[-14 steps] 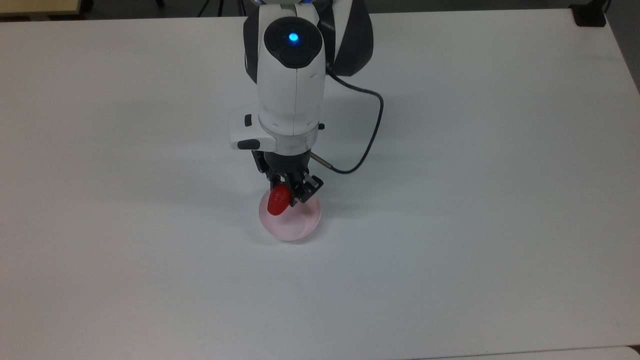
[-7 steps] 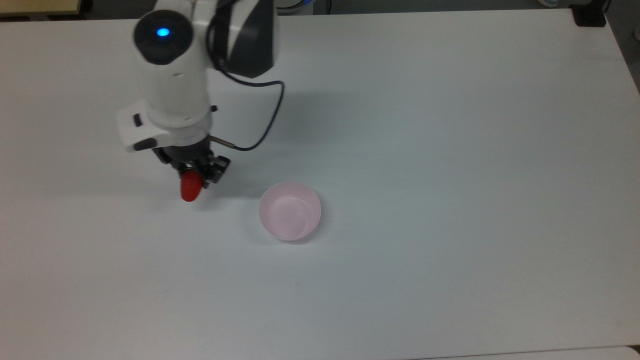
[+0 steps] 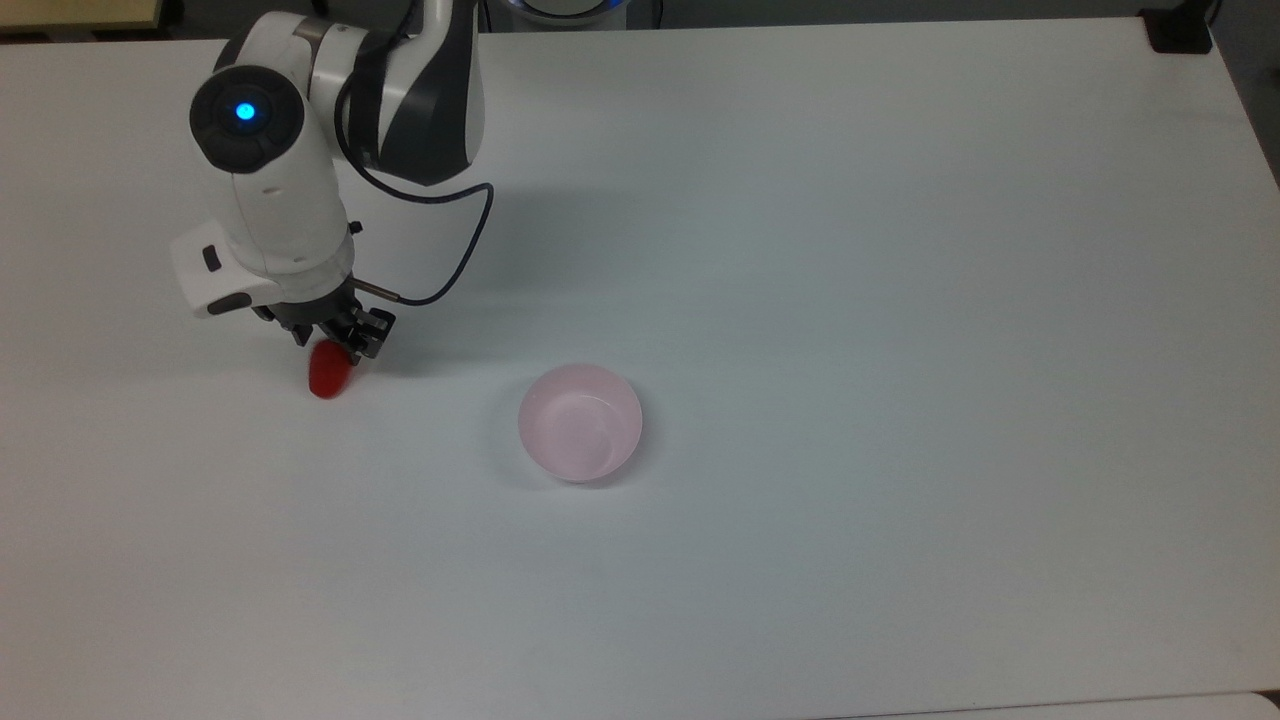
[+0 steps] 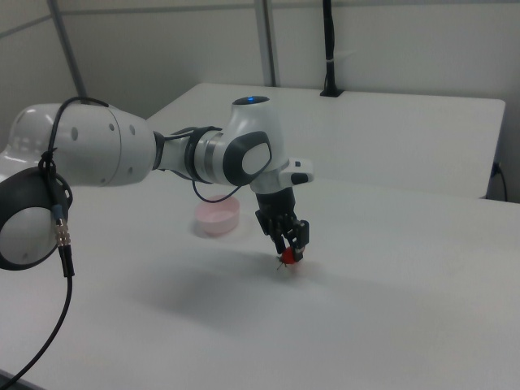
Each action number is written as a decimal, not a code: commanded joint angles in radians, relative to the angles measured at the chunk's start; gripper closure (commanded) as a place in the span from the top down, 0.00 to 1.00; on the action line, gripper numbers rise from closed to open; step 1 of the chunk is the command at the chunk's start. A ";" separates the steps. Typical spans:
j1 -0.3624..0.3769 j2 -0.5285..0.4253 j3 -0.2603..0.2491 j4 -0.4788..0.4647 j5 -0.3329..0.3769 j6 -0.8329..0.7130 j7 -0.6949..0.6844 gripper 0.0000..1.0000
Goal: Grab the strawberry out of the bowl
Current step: 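Lower the strawberry onto the table and open the gripper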
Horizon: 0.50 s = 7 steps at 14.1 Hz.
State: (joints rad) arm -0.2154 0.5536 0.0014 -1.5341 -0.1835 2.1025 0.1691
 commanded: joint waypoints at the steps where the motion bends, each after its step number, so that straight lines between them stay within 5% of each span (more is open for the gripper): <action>1: 0.004 -0.004 0.000 -0.040 -0.053 0.020 -0.010 0.56; 5: 0.008 -0.049 0.002 -0.032 -0.048 0.002 0.001 0.96; 7: 0.021 -0.092 0.014 -0.031 -0.042 -0.039 0.006 1.00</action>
State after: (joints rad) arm -0.2131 0.5466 0.0030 -1.5351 -0.2199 2.1029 0.1687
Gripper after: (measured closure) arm 0.018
